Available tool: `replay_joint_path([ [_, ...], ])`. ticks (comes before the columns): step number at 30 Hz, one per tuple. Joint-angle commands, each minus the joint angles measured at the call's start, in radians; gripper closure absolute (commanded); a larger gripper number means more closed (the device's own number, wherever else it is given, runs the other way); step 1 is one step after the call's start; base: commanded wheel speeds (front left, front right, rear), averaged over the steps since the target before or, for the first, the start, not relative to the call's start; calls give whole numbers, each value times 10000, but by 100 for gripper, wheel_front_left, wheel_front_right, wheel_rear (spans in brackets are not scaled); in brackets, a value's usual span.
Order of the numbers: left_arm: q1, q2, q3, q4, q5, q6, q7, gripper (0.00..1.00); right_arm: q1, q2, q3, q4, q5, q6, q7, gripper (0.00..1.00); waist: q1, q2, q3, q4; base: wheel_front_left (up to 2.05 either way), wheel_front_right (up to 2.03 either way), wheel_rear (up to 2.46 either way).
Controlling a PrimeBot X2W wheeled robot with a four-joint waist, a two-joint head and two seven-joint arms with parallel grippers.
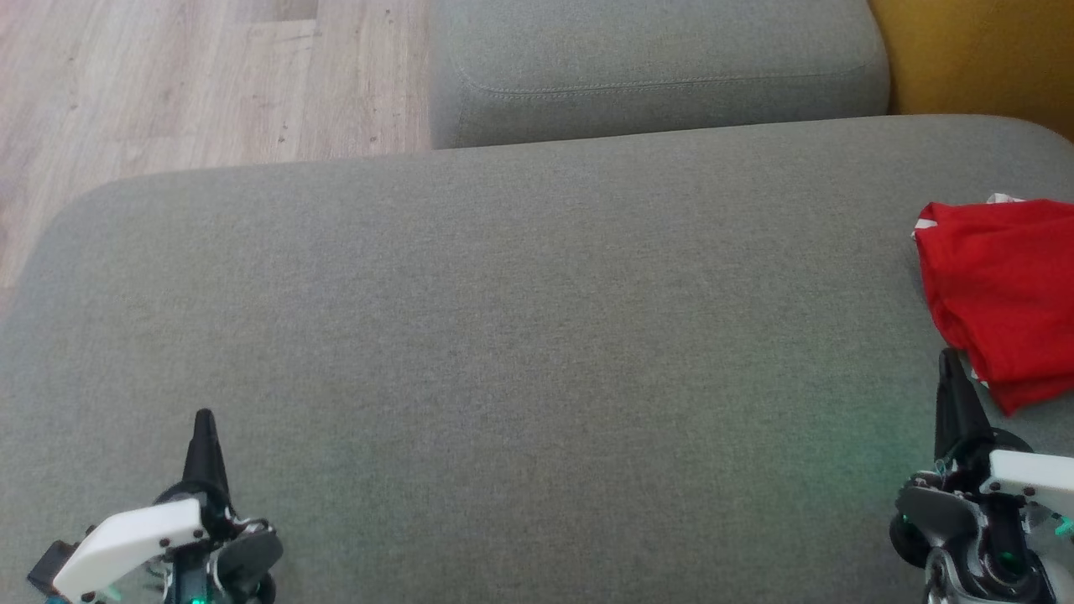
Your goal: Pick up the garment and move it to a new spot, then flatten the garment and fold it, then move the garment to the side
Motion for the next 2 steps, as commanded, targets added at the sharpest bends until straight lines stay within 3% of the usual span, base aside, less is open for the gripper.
replay_joint_path([
  [1, -509, 64, 356, -275, 132, -69, 54, 100, -485, -22, 181, -318, -70, -7, 56, 100, 0, 0, 0, 0, 0, 0, 0],
  [2, -510, 63, 358, -275, 134, -69, 56, 100, -485, -21, 180, -318, -72, -7, 58, 100, 0, 0, 0, 0, 0, 0, 0],
])
